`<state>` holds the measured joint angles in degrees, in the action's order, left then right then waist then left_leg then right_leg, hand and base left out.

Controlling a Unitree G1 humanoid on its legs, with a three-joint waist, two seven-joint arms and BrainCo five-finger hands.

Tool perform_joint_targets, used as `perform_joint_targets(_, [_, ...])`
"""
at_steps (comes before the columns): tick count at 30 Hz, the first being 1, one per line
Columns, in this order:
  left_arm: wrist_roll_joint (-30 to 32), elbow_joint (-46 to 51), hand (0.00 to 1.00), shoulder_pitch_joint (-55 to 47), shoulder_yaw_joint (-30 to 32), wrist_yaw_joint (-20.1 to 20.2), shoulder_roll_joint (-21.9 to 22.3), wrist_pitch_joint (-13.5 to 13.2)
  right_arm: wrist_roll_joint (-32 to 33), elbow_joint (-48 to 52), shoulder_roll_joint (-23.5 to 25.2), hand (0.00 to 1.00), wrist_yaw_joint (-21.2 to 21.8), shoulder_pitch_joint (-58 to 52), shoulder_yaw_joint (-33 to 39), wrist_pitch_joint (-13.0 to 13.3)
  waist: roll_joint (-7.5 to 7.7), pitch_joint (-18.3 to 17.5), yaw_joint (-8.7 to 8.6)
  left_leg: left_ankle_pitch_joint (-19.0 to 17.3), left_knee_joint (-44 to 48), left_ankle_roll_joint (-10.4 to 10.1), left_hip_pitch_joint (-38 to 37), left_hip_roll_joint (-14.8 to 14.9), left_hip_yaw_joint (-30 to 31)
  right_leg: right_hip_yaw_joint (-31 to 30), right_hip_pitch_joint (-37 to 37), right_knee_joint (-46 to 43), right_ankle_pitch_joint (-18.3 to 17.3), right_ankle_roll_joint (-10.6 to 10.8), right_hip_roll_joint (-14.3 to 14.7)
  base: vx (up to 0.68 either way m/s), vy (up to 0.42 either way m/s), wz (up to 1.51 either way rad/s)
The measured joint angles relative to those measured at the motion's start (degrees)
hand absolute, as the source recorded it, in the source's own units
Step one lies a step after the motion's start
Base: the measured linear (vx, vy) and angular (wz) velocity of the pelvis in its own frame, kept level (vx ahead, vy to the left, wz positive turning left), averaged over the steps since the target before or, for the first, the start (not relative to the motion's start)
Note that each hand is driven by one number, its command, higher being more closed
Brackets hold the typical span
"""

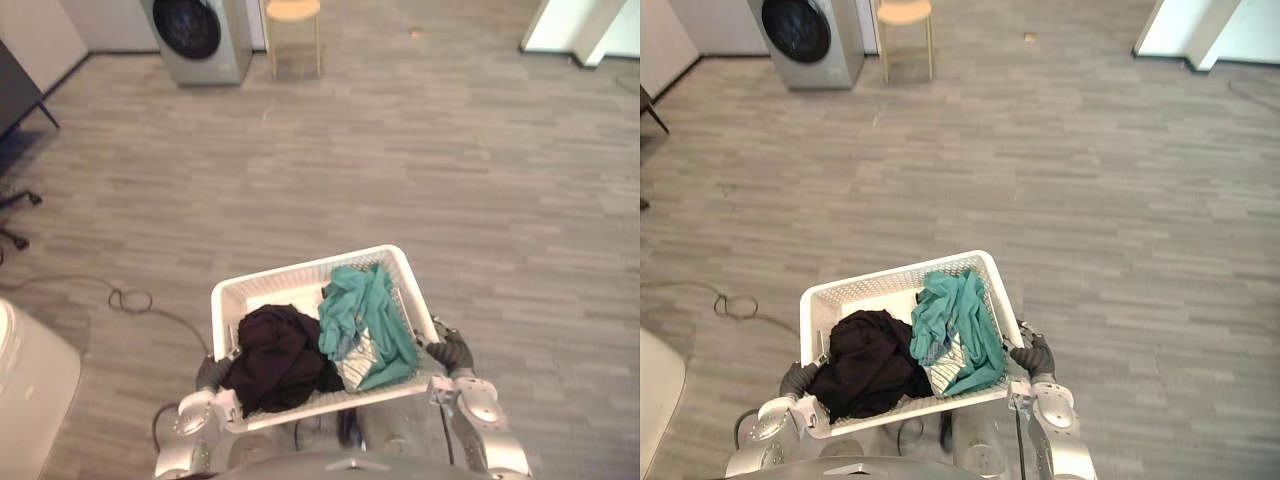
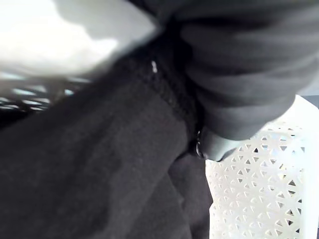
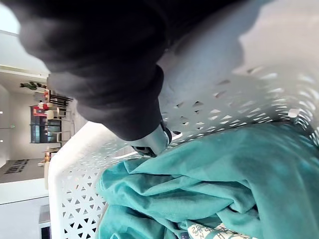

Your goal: Pick up the laundry basket with both hands and put the clothes into the washing machine.

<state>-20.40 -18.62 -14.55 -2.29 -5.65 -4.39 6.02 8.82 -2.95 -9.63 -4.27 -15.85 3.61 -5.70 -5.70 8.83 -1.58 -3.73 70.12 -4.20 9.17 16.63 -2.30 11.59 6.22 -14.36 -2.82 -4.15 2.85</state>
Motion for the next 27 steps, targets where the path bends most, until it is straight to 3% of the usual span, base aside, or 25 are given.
perform_joint_targets(2, [0.0, 0.2, 1.0, 0.0, 0.0, 0.1, 0.0, -0.2, 0.2, 0.3, 0.0, 1.0, 0.0, -0.4, 0.0, 0.7, 0.67, 0.2, 1.0, -3.7, -2.8, 1.0, 4.2, 0.6, -4.7, -1.7, -5.7, 4.6, -0.1, 0.2, 0.0, 0.55, -0.143, -0.35])
perform_joint_targets(3, [0.0, 0.1, 1.0, 0.3, 0.0, 0.1, 0.2, -0.4, 0.3, 0.2, 0.0, 1.0, 0.0, -0.3, 0.0, 1.0, 0.64, 0.3, 1.8, -6.0, -11.6, 0.4, 6.5, 0.5, -6.5, -3.4, -8.1, 6.7, -0.5, 0.7, 0.0, 0.41, -0.068, -0.54])
perform_joint_targets(6, [0.0, 0.1, 1.0, 0.0, 0.0, 0.0, 0.3, -0.3, 0.4, -0.2, 0.0, 1.0, 0.0, -0.3, -0.1, 1.0, 0.01, 0.0, 2.48, -6.7, -33.6, -0.6, 6.4, -0.7, -6.9, -6.3, -10.0, 6.6, -2.6, 1.5, -0.4, 0.35, 0.043, -0.63])
perform_joint_targets(7, [0.0, -0.4, 1.0, -0.6, -0.6, -0.2, 0.3, -0.3, 0.3, -1.3, -0.3, 1.0, 0.0, -0.9, -0.2, 1.3, 0.06, -0.1, 2.2, -3.5, -48.3, -2.0, 3.3, -3.5, -3.9, -8.0, -10.2, 4.2, -5.6, 2.9, -1.4, 0.29, 0.147, -0.58])
perform_joint_targets(9, [0.3, -1.6, 1.0, -1.0, -1.9, -0.3, 0.4, -0.2, 0.3, -2.8, -0.7, 1.0, -0.1, -1.6, 0.1, 1.6, -1.16, -0.9, 1.46, 4.6, -52.5, -2.9, 1.2, -4.0, -2.9, -9.2, -10.2, 0.1, -10.2, 4.6, -1.5, 0.35, 0.27, -0.39])
perform_joint_targets(10, [0.5, -3.2, 1.0, -0.6, -2.3, -0.3, -0.5, 0.0, 0.3, -5.0, 0.6, 1.0, -0.1, -2.0, 0.1, 1.6, 1.35, -1.6, 0.39, 3.1, -53.7, -2.5, -0.6, -5.9, -4.6, -9.7, -9.7, -3.1, -12.6, 6.2, -3.8, 0.3, 0.269, -0.13])
perform_joint_targets(14, [0.9, -5.3, 1.0, 1.0, -3.2, -0.1, -3.7, 0.6, 0.9, -7.8, 3.5, 1.0, 0.0, -2.6, 0.7, 1.6, 6.23, -4.5, -0.16, 4.8, -60.8, 0.4, -2.0, -11.5, -7.0, -10.2, -8.6, -0.6, -11.5, 9.1, -8.9, 0.26, 0.163, -0.06])
perform_joint_targets(15, [1.7, -9.0, 1.0, 1.8, -4.2, -0.2, -5.7, 1.0, 0.9, -15.9, 4.6, 1.0, 0.3, -0.3, 1.0, 0.5, 7.11, -4.2, -1.39, 11.1, -74.9, 2.0, -7.8, -16.0, -3.9, -10.8, -10.1, 7.3, -7.4, 11.3, -11.5, 0.15, 0.088, -0.03])
perform_joint_targets(27, [1.9, -9.1, 1.0, 2.0, -4.2, 0.0, -5.8, 1.0, 1.0, -19.8, 4.5, 1.0, 1.6, -0.4, 1.6, 0.6, 7.24, -4.1, -1.27, 10.8, -74.6, 2.0, -7.1, -15.8, -4.2, -10.7, -10.0, 8.8, -7.2, 11.2, -11.3, 0.0, 0.0, 0.0])
